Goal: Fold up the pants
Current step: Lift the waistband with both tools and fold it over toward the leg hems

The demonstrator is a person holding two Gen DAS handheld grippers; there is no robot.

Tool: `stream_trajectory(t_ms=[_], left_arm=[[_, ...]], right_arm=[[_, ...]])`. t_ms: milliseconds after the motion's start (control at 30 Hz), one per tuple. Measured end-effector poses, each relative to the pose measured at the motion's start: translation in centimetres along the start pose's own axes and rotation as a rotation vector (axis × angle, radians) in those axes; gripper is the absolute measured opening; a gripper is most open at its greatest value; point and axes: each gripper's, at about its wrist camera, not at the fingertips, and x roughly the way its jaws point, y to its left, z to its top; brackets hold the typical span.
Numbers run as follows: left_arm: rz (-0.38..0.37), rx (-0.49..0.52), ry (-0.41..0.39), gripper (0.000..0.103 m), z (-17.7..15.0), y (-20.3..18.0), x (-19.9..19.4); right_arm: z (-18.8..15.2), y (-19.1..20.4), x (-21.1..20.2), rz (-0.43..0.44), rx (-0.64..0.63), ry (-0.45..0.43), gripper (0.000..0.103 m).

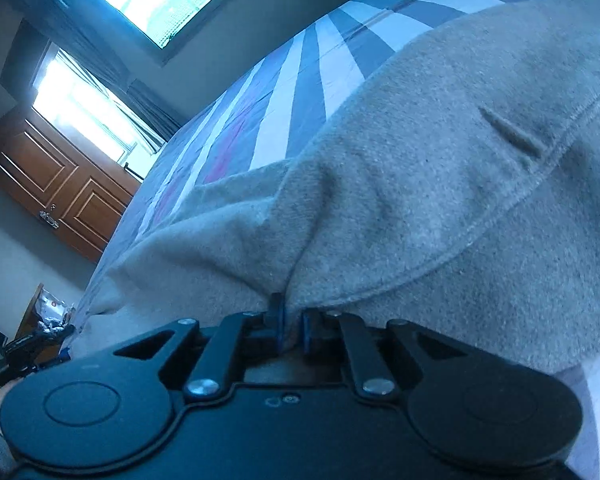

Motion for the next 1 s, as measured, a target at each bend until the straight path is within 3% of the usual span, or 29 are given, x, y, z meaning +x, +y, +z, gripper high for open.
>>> stream_trajectory(t_ms=[100,167,233,333,400,533,633,700,767,867,933,1000], left_arm=[[0.011,-0.011,-0.025,0.064,-1.6,0.6,-1.2],[0.023,-0.022,-0.018,0.058,-2.3,0.5,-1.3],[0.024,-0.053,-0.003,0.044,-2.7,0.7,-0.9],[0.013,-0.074,-0.008,0.038,-2.9,0.6,-0.4],[-0.019,-0.122,-0.005,0.038,-3.0,1.0,0.1],[-0.003,-0.140,0.030,0.038,-3.2,1.0,1.9],[0.015,-0.106,0.022,0.036,-3.6,0.2,2.8],[0.010,-0.099,0.017,0.025,-3.4,0.0,3.1],[-0.042,-0.073,-0.020,0.022,-2.5,-0.4,2.1],[-0.060,-0.009,-0.043,0.021,-1.2,-0.7,0.8],[0.012,0.014,0.025,0.021,-0.9,0.5,1.9],[0.044,0.026,0.074,0.021,-1.2,1.1,3.0]], right_arm=[[0.7,0.6,0.5,0.004,-0.006,-0.003,0.014],[0.9,1.1,0.1,0.002,-0.017,-0.003,0.015],[1.0,1.1,-0.5,0.003,-0.013,-0.002,0.015],[1.0,1.1,-0.6,0.006,-0.012,0.001,0.015],[1.1,1.1,-0.6,0.006,-0.010,0.000,0.015],[1.1,0.8,-0.6,0.009,0.006,-0.009,0.015],[1.3,0.5,-0.4,0.017,0.047,-0.010,0.015],[1.3,0.4,-0.3,0.016,0.056,-0.009,0.010],[1.7,0.7,-0.4,-0.007,0.053,-0.014,0.006],[2.1,2.9,-2.9,0.038,-0.046,-0.120,0.005],[1.4,3.8,-4.2,0.048,-0.094,-0.151,0.005],[0.3,3.2,-2.7,-0.001,-0.112,-0.073,0.006]])
